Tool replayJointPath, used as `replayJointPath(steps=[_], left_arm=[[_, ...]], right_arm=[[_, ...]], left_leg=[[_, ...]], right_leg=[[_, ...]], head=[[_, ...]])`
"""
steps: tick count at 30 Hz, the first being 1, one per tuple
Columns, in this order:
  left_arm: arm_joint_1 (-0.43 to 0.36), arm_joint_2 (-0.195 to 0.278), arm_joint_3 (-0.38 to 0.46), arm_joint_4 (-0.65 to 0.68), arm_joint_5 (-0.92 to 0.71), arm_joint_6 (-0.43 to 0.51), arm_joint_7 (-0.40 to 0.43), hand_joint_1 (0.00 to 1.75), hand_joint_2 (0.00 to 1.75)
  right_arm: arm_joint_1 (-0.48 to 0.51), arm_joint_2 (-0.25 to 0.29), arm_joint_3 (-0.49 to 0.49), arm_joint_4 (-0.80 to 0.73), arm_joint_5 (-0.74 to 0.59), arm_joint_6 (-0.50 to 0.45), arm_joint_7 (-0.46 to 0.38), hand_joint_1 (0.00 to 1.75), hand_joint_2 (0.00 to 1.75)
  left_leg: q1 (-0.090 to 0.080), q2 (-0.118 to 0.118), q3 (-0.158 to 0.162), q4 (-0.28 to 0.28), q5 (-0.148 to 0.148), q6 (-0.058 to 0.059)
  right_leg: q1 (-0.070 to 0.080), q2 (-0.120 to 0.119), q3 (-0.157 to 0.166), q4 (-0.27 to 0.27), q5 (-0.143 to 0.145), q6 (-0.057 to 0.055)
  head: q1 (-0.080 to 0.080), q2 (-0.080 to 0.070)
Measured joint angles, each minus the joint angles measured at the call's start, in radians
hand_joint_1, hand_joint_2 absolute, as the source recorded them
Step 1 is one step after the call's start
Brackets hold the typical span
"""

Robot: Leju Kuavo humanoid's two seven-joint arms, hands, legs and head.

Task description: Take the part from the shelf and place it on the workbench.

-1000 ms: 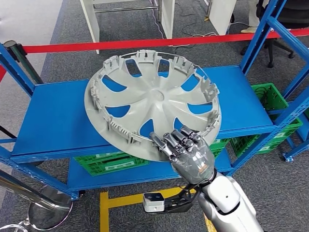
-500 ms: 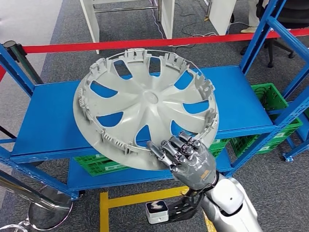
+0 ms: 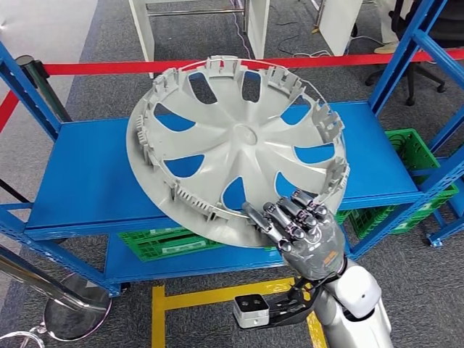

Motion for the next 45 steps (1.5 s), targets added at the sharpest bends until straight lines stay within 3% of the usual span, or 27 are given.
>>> replayJointPath(steps=[1,2,3,5,7,10,12,14,16,17,18,20,22,25,27,29,30,31,32,33,35,37,38,40,41,42,45], left_arm=[[0.000,0.000,-0.001,0.000,0.000,0.000,0.002,0.00,0.00],[-0.001,0.000,-0.002,0.000,-0.001,0.000,0.004,0.00,0.00],[-0.002,0.000,-0.003,0.000,-0.001,0.000,0.005,0.00,0.00],[-0.005,0.001,-0.003,0.000,-0.001,0.001,0.005,0.00,0.00],[-0.007,0.002,-0.004,0.000,-0.001,0.005,0.006,0.00,0.00],[-0.008,0.005,-0.004,0.000,-0.002,0.013,0.016,0.00,0.00],[-0.009,0.006,-0.004,0.000,-0.006,0.017,0.021,0.00,0.00],[-0.010,0.008,-0.005,0.000,-0.009,0.019,0.022,0.00,0.00],[-0.010,0.009,-0.005,0.000,-0.010,0.020,0.024,0.00,0.00],[-0.010,0.009,-0.005,0.000,-0.011,0.021,0.025,0.00,0.00],[-0.010,0.009,-0.006,0.000,-0.011,0.022,0.026,0.00,0.00],[-0.010,0.010,-0.006,0.000,-0.012,0.024,0.026,0.00,0.00],[-0.011,0.010,-0.007,0.000,-0.013,0.025,0.026,0.00,0.00],[-0.009,0.010,-0.008,0.000,-0.013,0.025,0.026,0.00,0.00],[-0.011,0.008,-0.009,0.000,-0.013,0.025,0.026,0.00,0.00],[-0.012,0.008,-0.009,0.000,-0.013,0.025,0.026,0.00,0.00],[-0.012,0.007,-0.009,0.000,-0.013,0.025,0.026,0.00,0.00],[-0.012,0.008,-0.009,0.000,-0.013,0.026,0.026,0.00,0.00],[-0.012,0.008,-0.009,0.000,-0.012,0.027,0.026,0.00,0.00],[-0.011,0.008,-0.009,0.000,-0.011,0.029,0.026,0.00,0.00],[-0.011,0.009,-0.009,0.000,-0.009,0.031,0.025,0.00,0.00],[-0.011,0.013,-0.008,0.000,-0.004,0.032,0.022,0.00,0.00],[-0.010,0.016,-0.008,0.000,-0.002,0.032,0.020,0.00,0.00],[-0.008,0.021,-0.008,0.000,0.001,0.032,0.019,0.00,0.00],[-0.006,0.024,-0.008,0.000,0.001,0.032,0.020,0.00,0.00],[-0.005,0.026,-0.008,0.000,0.001,0.032,0.020,0.00,0.00],[-0.005,0.030,-0.008,0.000,0.000,0.031,0.024,0.00,0.00]], right_arm=[[0.002,0.000,-0.006,0.000,-0.001,0.000,0.000,1.75,1.75],[0.004,0.000,-0.011,0.000,-0.003,0.000,-0.001,1.75,1.75],[0.006,0.000,-0.016,-0.001,-0.005,0.000,-0.001,1.75,1.75],[0.007,0.001,-0.026,-0.003,-0.009,0.000,-0.001,1.75,1.75],[0.008,0.003,-0.035,-0.007,-0.013,0.000,-0.001,1.75,1.75],[0.009,0.010,-0.044,-0.009,-0.015,0.001,-0.001,1.75,1.75],[0.011,0.016,-0.049,-0.010,-0.014,0.001,-0.001,1.75,1.75],[0.012,0.021,-0.055,-0.012,-0.014,0.001,-0.001,1.75,1.75],[0.016,0.022,-0.059,-0.012,-0.014,0.001,-0.001,1.75,1.75],[0.019,0.023,-0.061,-0.013,-0.014,0.001,-0.001,1.75,1.75],[0.021,0.024,-0.062,-0.014,-0.013,0.001,-0.001,1.75,1.75],[0.024,0.028,-0.065,-0.017,-0.011,0.001,-0.001,1.75,1.75],[0.025,0.031,-0.068,-0.022,-0.009,0.001,-0.001,1.75,1.75],[0.025,0.035,-0.070,-0.026,-0.007,0.001,-0.001,1.75,1.75],[0.026,0.035,-0.071,-0.027,-0.007,0.001,-0.001,1.75,1.75],[0.027,0.035,-0.072,-0.028,-0.007,0.001,-0.001,1.75,1.75],[0.028,0.035,-0.073,-0.028,-0.007,0.001,-0.001,1.75,1.75],[0.029,0.035,-0.073,-0.028,-0.007,0.001,-0.001,1.75,1.75],[0.029,0.035,-0.073,-0.028,-0.006,0.001,-0.001,1.75,1.75],[0.030,0.035,-0.074,-0.028,-0.004,0.001,-0.001,1.75,1.75],[0.029,0.036,-0.074,-0.028,0.005,0.001,-0.001,1.75,1.75],[0.028,0.039,-0.074,-0.030,0.019,0.001,-0.001,1.75,1.75],[0.028,0.041,-0.074,-0.031,0.026,0.001,-0.001,1.75,1.75],[0.027,0.046,-0.074,-0.033,0.038,0.001,-0.002,1.75,1.75],[0.026,0.048,-0.074,-0.033,0.041,0.001,-0.002,1.75,1.75],[0.025,0.051,-0.074,-0.034,0.044,0.002,-0.001,1.75,1.75],[0.025,0.056,-0.074,-0.040,0.049,0.002,-0.001,1.75,1.75]], left_leg=[[0.001,-0.001,0.000,0.001,0.000,0.000],[0.002,-0.003,0.000,0.004,-0.001,-0.001],[0.004,-0.005,0.000,0.008,-0.003,-0.004],[0.005,-0.011,-0.006,0.020,-0.007,-0.016],[0.002,-0.016,-0.018,0.030,-0.004,-0.031],[0.002,-0.017,-0.034,0.045,-0.009,-0.049],[0.005,-0.015,-0.058,0.105,-0.065,-0.060],[0.007,-0.014,-0.097,0.229,-0.144,-0.067],[0.007,-0.014,-0.110,0.308,-0.172,-0.066],[0.006,-0.014,-0.091,0.294,-0.157,-0.062],[0.005,-0.014,-0.055,0.242,-0.127,-0.056],[0.000,-0.014,0.032,0.096,-0.084,-0.038],[-0.008,-0.014,0.075,0.012,-0.075,-0.026],[-0.009,-0.012,0.067,-0.008,-0.054,-0.017],[-0.003,-0.009,0.052,-0.021,-0.030,-0.007],[-0.002,-0.008,0.029,-0.020,-0.012,-0.001],[-0.002,-0.007,0.017,-0.017,-0.004,-0.001],[-0.002,-0.007,0.004,-0.015,0.004,-0.001],[-0.002,-0.007,-0.008,-0.012,0.012,-0.003],[-0.001,-0.007,-0.020,-0.007,0.018,-0.005],[0.000,-0.008,-0.043,0.007,0.028,-0.013],[-0.004,-0.009,-0.059,0.021,0.038,-0.023],[-0.005,-0.010,-0.066,0.025,0.045,-0.027],[-0.005,-0.010,-0.077,0.029,0.055,-0.037],[-0.004,-0.010,-0.085,0.039,0.039,-0.042],[-0.002,-0.010,-0.097,0.069,0.004,-0.049],[0.003,-0.010,-0.135,0.248,-0.138,-0.062]], right_leg=[[-0.001,0.000,-0.012,0.017,0.013,0.002],[-0.003,0.000,-0.004,-0.009,0.046,0.004],[-0.005,0.000,0.020,-0.069,0.090,0.007],[-0.007,0.007,0.075,-0.187,0.146,0.010],[-0.006,0.014,0.094,-0.228,0.148,0.005],[-0.008,0.011,0.083,-0.232,0.152,-0.015],[-0.010,0.004,0.071,-0.233,0.162,-0.033],[-0.006,-0.002,0.057,-0.233,0.171,-0.045],[0.000,-0.008,0.043,-0.232,0.180,-0.051],[0.003,-0.010,0.037,-0.232,0.185,-0.052],[0.006,-0.011,0.033,-0.231,0.190,-0.053],[0.010,-0.012,0.026,-0.231,0.199,-0.051],[0.008,-0.015,0.019,-0.233,0.212,-0.042],[0.006,-0.013,0.010,-0.237,0.222,-0.024],[0.007,-0.006,-0.012,-0.195,0.170,-0.015],[0.007,-0.001,-0.048,-0.081,0.082,-0.008],[0.007,0.000,-0.061,-0.020,0.054,-0.005],[0.006,0.000,-0.064,0.021,0.047,-0.002],[0.005,-0.001,-0.051,0.026,0.062,0.000],[0.004,-0.001,-0.019,-0.006,0.091,0.002],[0.001,0.001,0.078,-0.141,0.132,0.006],[0.001,0.007,0.142,-0.242,0.126,0.002],[0.003,0.010,0.149,-0.258,0.120,-0.004],[0.002,0.009,0.131,-0.260,0.128,-0.021],[0.001,0.006,0.121,-0.259,0.136,-0.032],[-0.001,0.002,0.108,-0.260,0.145,-0.042],[-0.001,-0.005,0.069,-0.258,0.178,-0.055]], head=[[0.000,0.000],[0.000,0.000],[0.000,0.000],[0.003,0.000],[0.004,0.000],[0.002,0.000],[-0.004,0.000],[-0.010,0.000],[-0.010,0.000],[-0.010,0.000],[-0.010,0.000],[-0.009,0.000],[-0.009,0.000],[-0.010,0.000],[-0.006,0.000],[0.000,0.000],[0.001,0.000],[0.001,0.000],[0.001,0.000],[0.001,0.000],[0.003,0.000],[0.005,0.000],[0.005,0.000],[0.005,0.000],[0.004,0.000],[0.001,0.000],[-0.007,0.000]])
